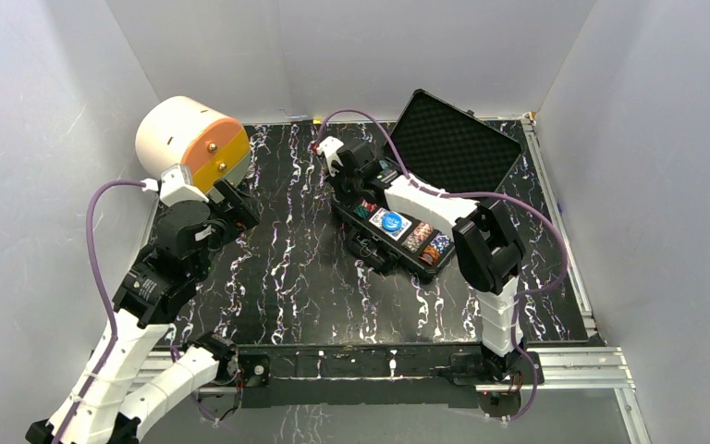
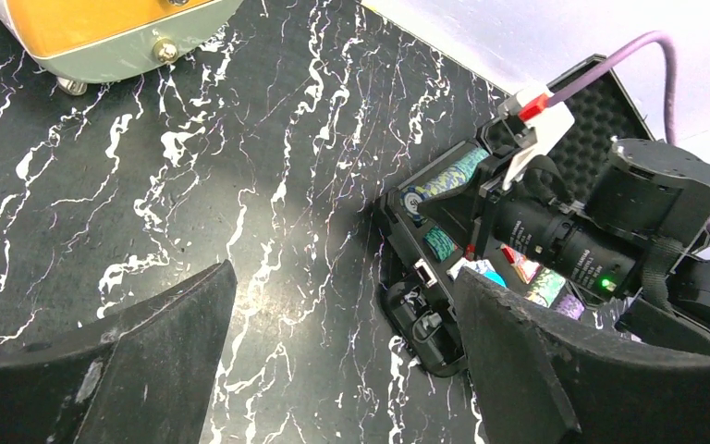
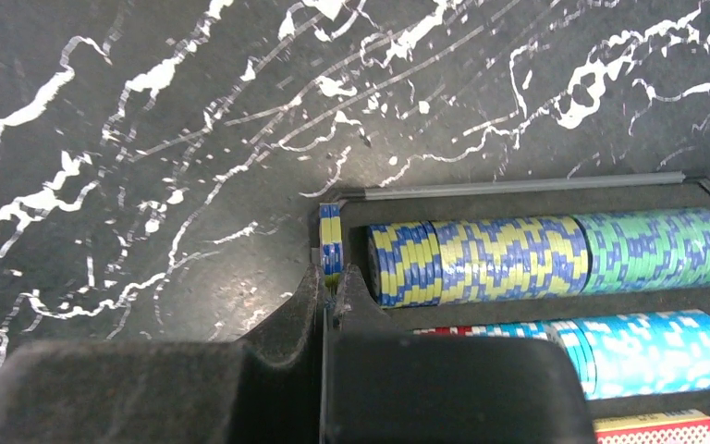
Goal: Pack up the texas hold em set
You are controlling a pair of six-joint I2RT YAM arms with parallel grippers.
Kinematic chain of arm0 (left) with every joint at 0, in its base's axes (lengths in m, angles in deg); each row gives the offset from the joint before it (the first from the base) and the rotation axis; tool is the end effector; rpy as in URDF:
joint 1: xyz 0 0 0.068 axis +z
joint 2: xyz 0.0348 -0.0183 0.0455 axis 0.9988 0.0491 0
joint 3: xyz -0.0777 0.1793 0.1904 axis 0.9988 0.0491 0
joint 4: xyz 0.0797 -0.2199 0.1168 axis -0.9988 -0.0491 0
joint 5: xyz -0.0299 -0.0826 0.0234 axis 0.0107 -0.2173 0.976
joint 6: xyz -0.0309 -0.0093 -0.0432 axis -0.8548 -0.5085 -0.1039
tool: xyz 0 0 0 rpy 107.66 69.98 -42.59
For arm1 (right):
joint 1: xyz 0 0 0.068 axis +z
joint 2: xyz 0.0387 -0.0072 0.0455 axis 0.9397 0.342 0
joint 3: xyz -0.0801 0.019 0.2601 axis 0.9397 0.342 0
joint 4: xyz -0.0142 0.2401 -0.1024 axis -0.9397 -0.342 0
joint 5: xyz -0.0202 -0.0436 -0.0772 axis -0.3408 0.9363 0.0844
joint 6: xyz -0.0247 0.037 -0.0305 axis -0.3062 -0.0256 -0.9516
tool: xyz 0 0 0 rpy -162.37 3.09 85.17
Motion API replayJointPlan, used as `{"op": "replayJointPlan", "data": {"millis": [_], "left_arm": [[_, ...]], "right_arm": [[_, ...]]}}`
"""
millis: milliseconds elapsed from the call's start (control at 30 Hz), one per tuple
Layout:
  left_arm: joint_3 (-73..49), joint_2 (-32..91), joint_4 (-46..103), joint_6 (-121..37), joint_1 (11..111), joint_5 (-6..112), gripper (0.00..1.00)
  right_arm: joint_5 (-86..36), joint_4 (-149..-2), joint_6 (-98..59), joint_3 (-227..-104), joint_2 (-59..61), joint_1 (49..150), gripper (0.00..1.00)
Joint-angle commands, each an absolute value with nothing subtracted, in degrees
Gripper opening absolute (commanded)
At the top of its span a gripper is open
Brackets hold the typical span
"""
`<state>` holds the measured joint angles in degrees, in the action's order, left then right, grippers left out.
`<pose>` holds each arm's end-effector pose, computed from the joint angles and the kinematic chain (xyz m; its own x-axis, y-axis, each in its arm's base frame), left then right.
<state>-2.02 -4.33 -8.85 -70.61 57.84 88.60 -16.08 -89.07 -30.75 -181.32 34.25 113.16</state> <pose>0.1252 -0.0519 0.4029 -0.2068 -0.5454 -0.8123 -0.1069 0.8379 -0.5353 0.3403 0.3181 0.2488 -0.3808 -0.4695 -0.7966 -0.7057 0.7043 -0.0778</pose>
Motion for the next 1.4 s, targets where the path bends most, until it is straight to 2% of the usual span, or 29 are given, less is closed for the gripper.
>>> {"op": "replayJointPlan", "data": {"millis": [0, 233, 300, 400, 433, 700, 867, 1133, 1367], "left_arm": [[-3.91, -4.09, -9.4, -69.83, 57.84, 88.61, 0.87], [-2.57, -2.34, -8.77, -71.04, 57.83, 86.27, 0.88], [-2.22, -2.07, -8.59, -71.63, 57.84, 85.92, 0.88], [-1.98, -1.56, -8.69, -72.18, 57.83, 85.3, 0.89], [-1.98, -1.37, -8.81, -72.34, 57.9, 85.08, 0.89], [-1.88, -0.65, -8.98, -72.68, 57.85, 83.84, 0.89], [-1.89, -0.63, -8.93, -72.15, 57.89, 82.91, 0.9], [-1.86, -0.03, -6.77, -67.67, 57.89, 75.52, 0.92], [-0.64, -0.79, -3.55, -65.94, 57.83, 74.61, 0.93]], "right_arm": [[-11.7, -89.19, -34.28, -183.8, 34.73, 113.25, 0.0], [-7.66, -91.21, -37.24, -183.91, 36.13, 113.32, 0.0], [-7.81, -91.35, -37.35, -183.71, 36.12, 113.38, 0.08], [-8.25, -92.24, -37.29, -184.19, 36.1, 113.37, 0.28], [-8.54, -92.64, -36.94, -184.64, 35.97, 113.39, 0.3], [-11.62, -93.02, -31.34, -185.42, 30.19, 112.45, 0.41], [-10.97, -93.03, -25.05, -185.02, 23.6, 108.35, 0.54], [-0.31, -96.53, -22.01, -182.26, 11.33, 99.98, 0.75], [13.69, -105.65, -14.26, -178.24, 2.89, 93.36, 0.79]]}}
